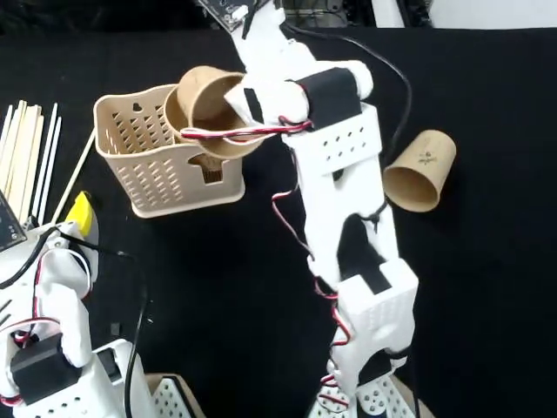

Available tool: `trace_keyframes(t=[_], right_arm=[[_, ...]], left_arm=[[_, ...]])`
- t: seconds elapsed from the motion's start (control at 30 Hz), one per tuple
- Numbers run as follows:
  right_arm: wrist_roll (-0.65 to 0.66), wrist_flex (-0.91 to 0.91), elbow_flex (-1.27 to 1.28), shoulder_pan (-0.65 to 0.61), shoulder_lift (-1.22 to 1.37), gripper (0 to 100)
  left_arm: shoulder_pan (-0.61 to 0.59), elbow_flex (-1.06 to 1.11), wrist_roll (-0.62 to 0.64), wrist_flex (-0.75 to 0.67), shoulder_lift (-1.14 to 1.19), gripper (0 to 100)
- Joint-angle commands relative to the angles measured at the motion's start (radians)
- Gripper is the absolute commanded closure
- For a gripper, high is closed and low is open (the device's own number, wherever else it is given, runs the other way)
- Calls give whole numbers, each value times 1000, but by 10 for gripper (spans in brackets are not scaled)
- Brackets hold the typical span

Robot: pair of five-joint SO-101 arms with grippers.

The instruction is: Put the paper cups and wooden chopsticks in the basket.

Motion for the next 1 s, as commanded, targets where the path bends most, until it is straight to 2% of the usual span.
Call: trace_keyframes(t=[0.0, 0.23, 0.47, 0.57, 0.63, 0.77, 0.87, 0.97], right_arm=[[-8, -48, -48, -9, -15, 661], [-6, -140, -50, -12, -15, 672], [-6, -255, -128, -123, -15, 673], [-3, -238, -214, -129, -16, 674], [18, -146, -278, -101, -16, 674], [169, 74, -341, 2, -15, 674], [209, 64, -254, 173, -51, 674], [307, 66, -33, 284, -128, 674]], left_arm=[[-2, -4, -6, 5, -2, 736], [-2, -4, -6, 5, -2, 736], [-2, -4, -6, 5, -2, 736], [-2, 12, -6, -2, -2, 736], [-2, 13, -6, -3, -2, 736], [-2, 12, -6, -3, -2, 736], [-2, 10, -6, -3, -2, 736], [-2, 10, -6, -3, -2, 736]])
